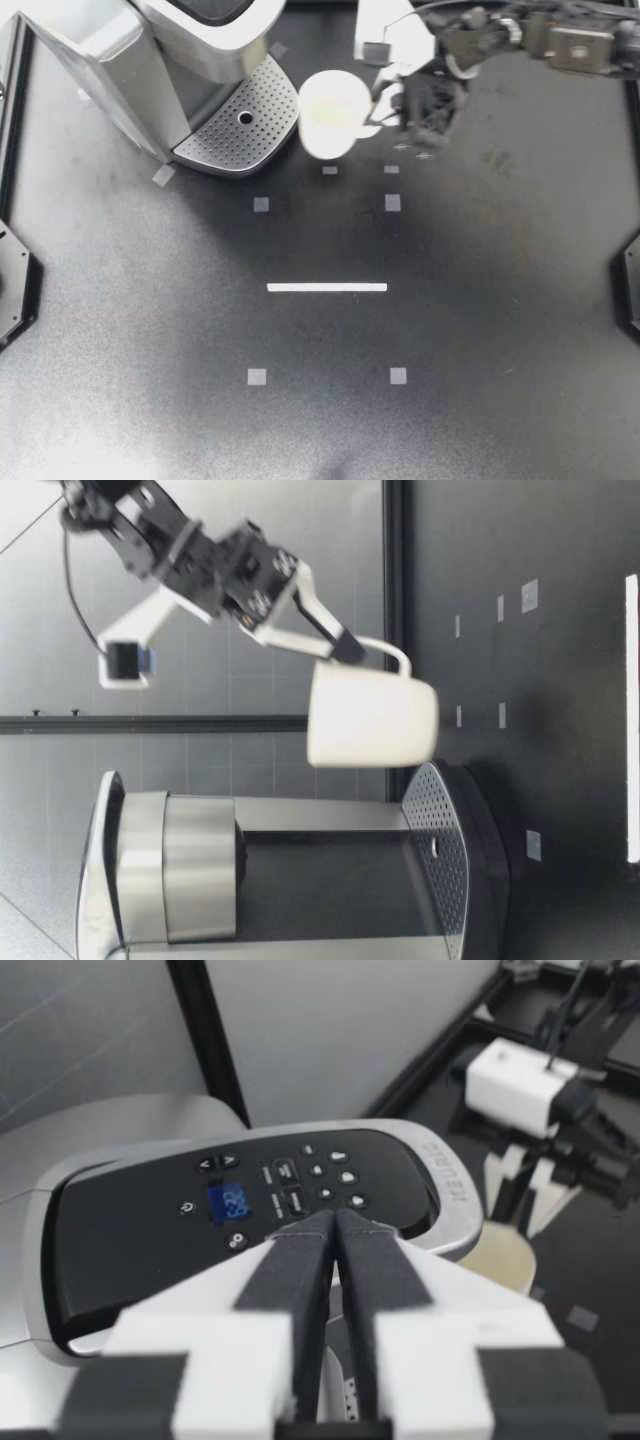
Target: Place the coffee capsule inside the capsule container, then place the cup onto the center of the cup tray.
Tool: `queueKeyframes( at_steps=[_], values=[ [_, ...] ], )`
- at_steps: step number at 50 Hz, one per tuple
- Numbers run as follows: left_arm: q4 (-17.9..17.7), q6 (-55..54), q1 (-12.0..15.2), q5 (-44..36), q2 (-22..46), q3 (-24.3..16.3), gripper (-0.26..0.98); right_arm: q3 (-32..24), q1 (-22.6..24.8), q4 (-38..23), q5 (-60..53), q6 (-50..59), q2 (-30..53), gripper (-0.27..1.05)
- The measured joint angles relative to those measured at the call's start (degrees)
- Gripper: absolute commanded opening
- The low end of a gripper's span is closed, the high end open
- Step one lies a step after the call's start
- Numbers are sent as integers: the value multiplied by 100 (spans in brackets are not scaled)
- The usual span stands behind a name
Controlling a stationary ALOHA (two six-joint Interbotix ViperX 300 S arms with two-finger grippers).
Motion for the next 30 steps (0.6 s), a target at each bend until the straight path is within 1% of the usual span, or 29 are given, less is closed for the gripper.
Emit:
queueKeyframes(
  at_steps=[8, 16, 30],
  values=[
    [0, 0, 9, 0, 0, 0, 15, -369, 79, 9, -35, 44, 308, 13],
    [0, 0, 0, 0, 0, 88, 15, -738, 114, 9, 18, 62, 580, 13],
    [0, 0, 0, 0, -35, 105, 15, -1072, 114, 9, 53, 53, 844, 13]
  ],
)
